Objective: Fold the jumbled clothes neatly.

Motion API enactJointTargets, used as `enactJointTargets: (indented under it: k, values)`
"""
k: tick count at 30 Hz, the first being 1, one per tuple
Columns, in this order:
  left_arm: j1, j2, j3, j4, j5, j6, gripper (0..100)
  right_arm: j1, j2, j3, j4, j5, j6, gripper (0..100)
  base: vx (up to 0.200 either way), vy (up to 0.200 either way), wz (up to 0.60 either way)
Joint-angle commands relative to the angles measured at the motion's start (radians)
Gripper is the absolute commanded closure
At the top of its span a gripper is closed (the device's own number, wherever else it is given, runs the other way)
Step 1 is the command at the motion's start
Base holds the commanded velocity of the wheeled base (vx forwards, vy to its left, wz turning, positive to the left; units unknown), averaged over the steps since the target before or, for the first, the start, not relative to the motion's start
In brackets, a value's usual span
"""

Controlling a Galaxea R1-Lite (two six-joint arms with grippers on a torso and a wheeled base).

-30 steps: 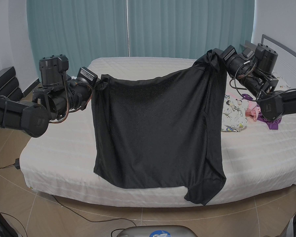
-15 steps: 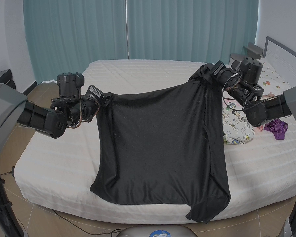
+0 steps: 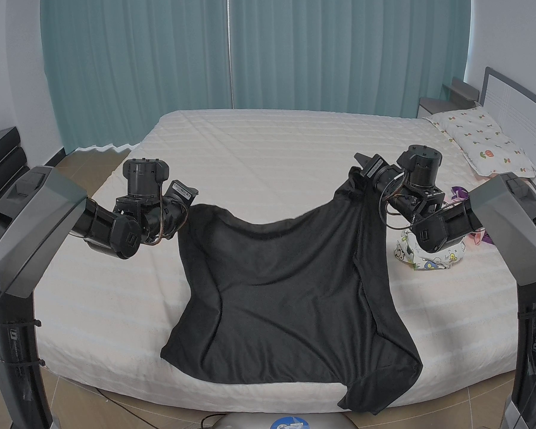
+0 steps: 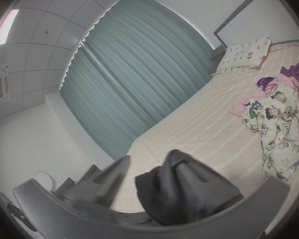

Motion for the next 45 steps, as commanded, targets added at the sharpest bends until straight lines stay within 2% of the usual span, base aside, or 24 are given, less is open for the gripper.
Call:
enactJointTargets:
  k: [1,3,5,9,12,17,18,23,25,32,40,45]
  values:
    - [0.03,0.093,-0.039,0.002,0.0,0.003,0,-0.009,0.146,-0.066,0.032,-0.038,-0.008,0,0.0,0.0,0.0]
    - [0.046,0.101,-0.039,0.025,0.007,0.018,0,-0.022,0.183,-0.121,0.049,-0.143,-0.029,0,0.0,0.0,0.0]
    - [0.064,0.099,-0.039,0.049,0.009,0.037,0,-0.03,0.191,-0.155,0.089,-0.173,-0.034,0,0.0,0.0,0.0]
    - [0.078,0.09,-0.023,0.08,0.009,0.037,0,-0.042,0.183,-0.167,0.25,-0.173,-0.037,0,0.0,0.0,0.0]
    - [0.078,0.067,0.009,0.109,0.009,0.035,0,-0.051,0.18,-0.161,0.314,-0.172,-0.04,0,0.0,0.0,0.0]
    - [0.076,-0.003,0.115,0.108,-0.003,0.031,0,-0.059,0.177,-0.104,0.327,-0.169,-0.041,0,0.0,0.0,0.0]
    - [0.07,-0.033,0.17,0.103,-0.006,0.031,0,-0.056,0.177,-0.066,0.336,-0.169,-0.064,0,0.0,0.0,0.0]
    - [0.043,-0.059,0.245,0.102,-0.005,0.02,0,-0.048,0.185,-0.031,0.339,-0.167,-0.118,0,0.0,0.0,0.0]
    - [0.032,-0.082,0.302,0.099,-0.011,-0.026,0,-0.03,0.186,-0.009,0.344,-0.149,-0.143,0,0.0,0.0,0.0]
    - [-0.008,-0.082,0.343,0.031,-0.106,-0.129,0,0.01,0.202,0.044,0.342,-0.141,-0.202,0,0.0,0.0,0.0]
    - [-0.031,-0.052,0.389,-0.053,-0.114,-0.15,0,0.027,0.216,0.05,0.361,-0.15,-0.304,0,0.0,0.0,0.0]
    - [-0.025,-0.056,0.397,-0.059,-0.115,-0.15,0,0.056,0.223,0.027,0.391,-0.153,-0.316,0,0.0,0.0,0.0]
